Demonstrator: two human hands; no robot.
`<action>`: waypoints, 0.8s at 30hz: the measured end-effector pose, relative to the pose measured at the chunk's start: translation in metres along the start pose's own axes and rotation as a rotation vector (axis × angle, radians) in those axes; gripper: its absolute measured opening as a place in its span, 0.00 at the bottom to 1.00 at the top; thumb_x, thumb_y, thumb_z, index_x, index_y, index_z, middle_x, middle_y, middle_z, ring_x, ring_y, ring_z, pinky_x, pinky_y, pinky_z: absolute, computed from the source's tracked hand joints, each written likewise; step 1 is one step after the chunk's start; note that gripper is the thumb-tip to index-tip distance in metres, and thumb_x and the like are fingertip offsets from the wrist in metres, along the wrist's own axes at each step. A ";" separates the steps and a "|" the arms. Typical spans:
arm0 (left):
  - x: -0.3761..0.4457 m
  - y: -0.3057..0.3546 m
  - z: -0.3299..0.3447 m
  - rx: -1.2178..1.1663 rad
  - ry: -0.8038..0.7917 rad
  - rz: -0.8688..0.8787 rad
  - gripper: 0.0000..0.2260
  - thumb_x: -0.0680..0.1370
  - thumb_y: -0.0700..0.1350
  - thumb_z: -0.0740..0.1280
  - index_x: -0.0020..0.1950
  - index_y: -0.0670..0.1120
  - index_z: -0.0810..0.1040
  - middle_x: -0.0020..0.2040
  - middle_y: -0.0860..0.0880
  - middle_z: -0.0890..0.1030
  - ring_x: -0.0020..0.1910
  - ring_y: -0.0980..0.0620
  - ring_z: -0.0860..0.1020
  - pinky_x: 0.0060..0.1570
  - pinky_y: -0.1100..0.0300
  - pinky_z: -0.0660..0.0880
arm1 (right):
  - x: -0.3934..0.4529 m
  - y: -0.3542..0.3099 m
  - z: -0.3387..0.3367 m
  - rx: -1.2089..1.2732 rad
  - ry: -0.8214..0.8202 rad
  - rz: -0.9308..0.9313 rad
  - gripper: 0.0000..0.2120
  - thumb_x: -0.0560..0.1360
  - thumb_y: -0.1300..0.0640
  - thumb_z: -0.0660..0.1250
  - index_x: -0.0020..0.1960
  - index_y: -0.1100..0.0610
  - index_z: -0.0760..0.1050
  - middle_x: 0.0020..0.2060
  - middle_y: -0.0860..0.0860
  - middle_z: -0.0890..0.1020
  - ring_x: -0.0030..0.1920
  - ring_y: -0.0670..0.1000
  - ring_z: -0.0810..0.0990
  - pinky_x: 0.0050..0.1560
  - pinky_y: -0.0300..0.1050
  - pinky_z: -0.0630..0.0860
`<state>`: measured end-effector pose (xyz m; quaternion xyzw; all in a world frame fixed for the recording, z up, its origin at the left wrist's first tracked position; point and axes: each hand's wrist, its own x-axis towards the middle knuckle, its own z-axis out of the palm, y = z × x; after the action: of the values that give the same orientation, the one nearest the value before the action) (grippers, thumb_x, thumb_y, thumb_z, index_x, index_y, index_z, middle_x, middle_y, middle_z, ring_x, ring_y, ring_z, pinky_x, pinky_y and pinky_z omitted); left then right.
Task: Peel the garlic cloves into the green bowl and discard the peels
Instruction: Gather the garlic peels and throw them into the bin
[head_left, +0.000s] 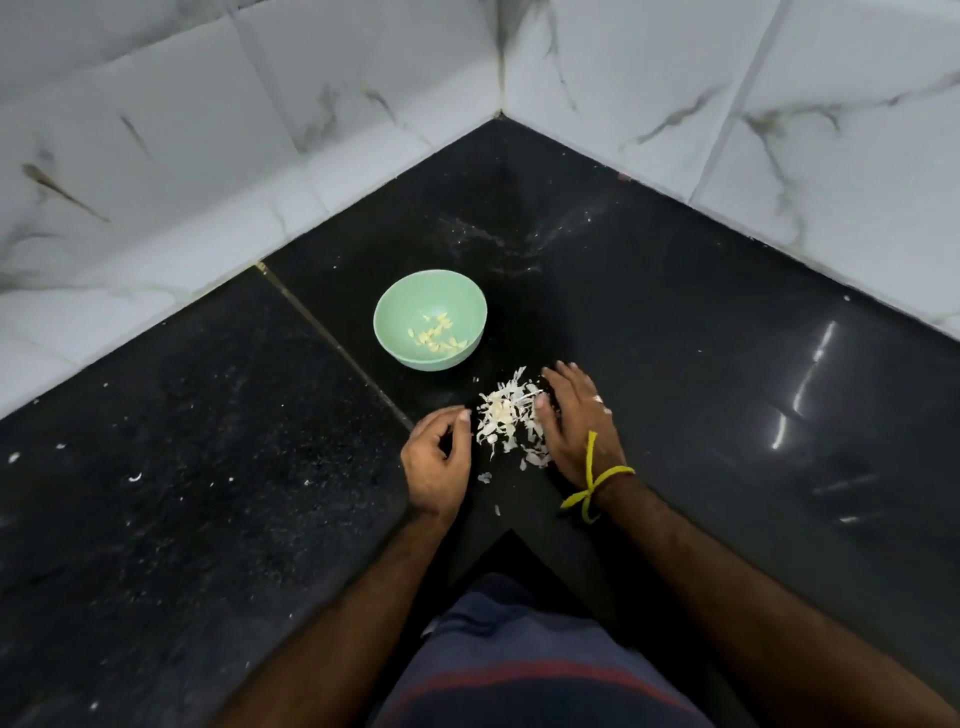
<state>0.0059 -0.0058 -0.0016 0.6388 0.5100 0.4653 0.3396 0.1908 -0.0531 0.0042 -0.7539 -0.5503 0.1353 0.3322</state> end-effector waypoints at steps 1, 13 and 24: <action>0.001 -0.001 0.002 0.030 -0.017 0.028 0.08 0.79 0.43 0.69 0.50 0.42 0.86 0.49 0.49 0.86 0.51 0.53 0.83 0.56 0.53 0.80 | 0.005 -0.004 0.004 -0.013 -0.050 -0.038 0.22 0.83 0.49 0.55 0.73 0.58 0.67 0.73 0.56 0.68 0.76 0.53 0.60 0.77 0.51 0.58; 0.000 -0.001 0.000 0.070 0.000 0.058 0.20 0.82 0.46 0.56 0.65 0.36 0.78 0.63 0.42 0.80 0.64 0.46 0.77 0.68 0.54 0.71 | 0.010 -0.052 0.037 -0.225 -0.228 -0.532 0.24 0.73 0.49 0.59 0.64 0.59 0.77 0.61 0.57 0.78 0.63 0.59 0.75 0.66 0.55 0.72; -0.001 0.002 -0.001 0.000 -0.002 0.035 0.19 0.81 0.49 0.58 0.62 0.41 0.81 0.60 0.49 0.82 0.60 0.52 0.79 0.65 0.56 0.74 | -0.020 0.008 -0.014 0.012 0.099 -0.301 0.05 0.75 0.58 0.70 0.50 0.55 0.83 0.55 0.53 0.83 0.55 0.53 0.81 0.64 0.57 0.73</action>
<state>0.0053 -0.0068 0.0000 0.6482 0.4985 0.4704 0.3318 0.1972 -0.0780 0.0058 -0.6667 -0.6391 0.0501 0.3801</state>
